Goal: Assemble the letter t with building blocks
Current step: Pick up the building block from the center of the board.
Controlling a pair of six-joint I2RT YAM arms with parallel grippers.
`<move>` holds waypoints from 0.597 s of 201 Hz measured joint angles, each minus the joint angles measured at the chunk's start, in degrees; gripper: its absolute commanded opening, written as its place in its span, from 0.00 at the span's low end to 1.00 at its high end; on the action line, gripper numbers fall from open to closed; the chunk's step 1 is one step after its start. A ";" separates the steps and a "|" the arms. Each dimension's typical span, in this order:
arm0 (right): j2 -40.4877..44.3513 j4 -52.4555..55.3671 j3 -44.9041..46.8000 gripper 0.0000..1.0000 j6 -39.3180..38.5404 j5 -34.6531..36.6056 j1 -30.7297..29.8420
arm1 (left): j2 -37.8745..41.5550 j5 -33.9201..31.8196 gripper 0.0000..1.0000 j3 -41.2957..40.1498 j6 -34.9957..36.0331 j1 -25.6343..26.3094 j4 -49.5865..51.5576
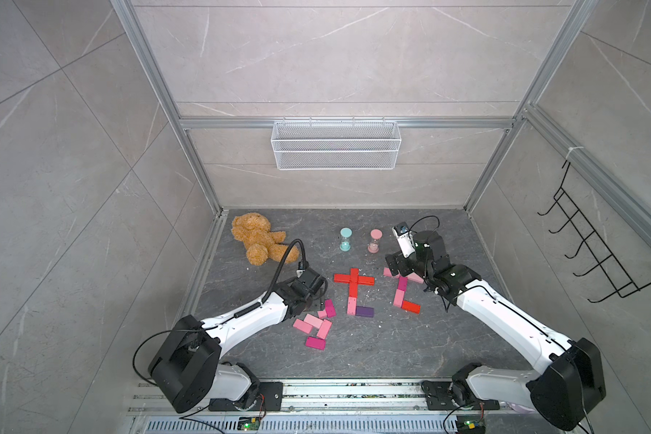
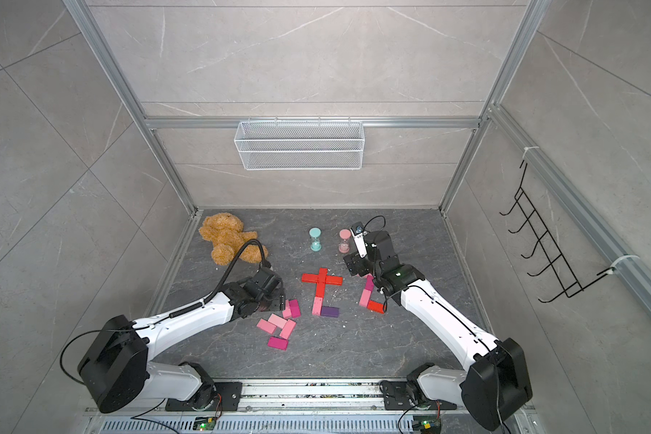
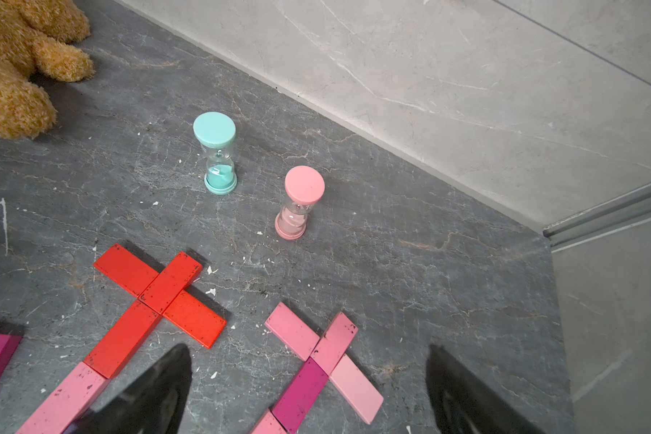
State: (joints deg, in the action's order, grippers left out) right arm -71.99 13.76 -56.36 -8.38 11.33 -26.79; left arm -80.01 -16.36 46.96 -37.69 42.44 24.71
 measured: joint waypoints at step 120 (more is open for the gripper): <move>2.23 0.13 1.18 1.00 7.85 -3.54 3.19 | -8.46 0.42 0.61 1.79 -6.99 2.60 -2.03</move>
State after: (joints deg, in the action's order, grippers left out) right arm -69.76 13.89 -55.18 -0.54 7.79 -23.59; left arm -88.47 -15.94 48.75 -44.69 45.04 22.68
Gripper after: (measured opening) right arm 0.994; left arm 0.621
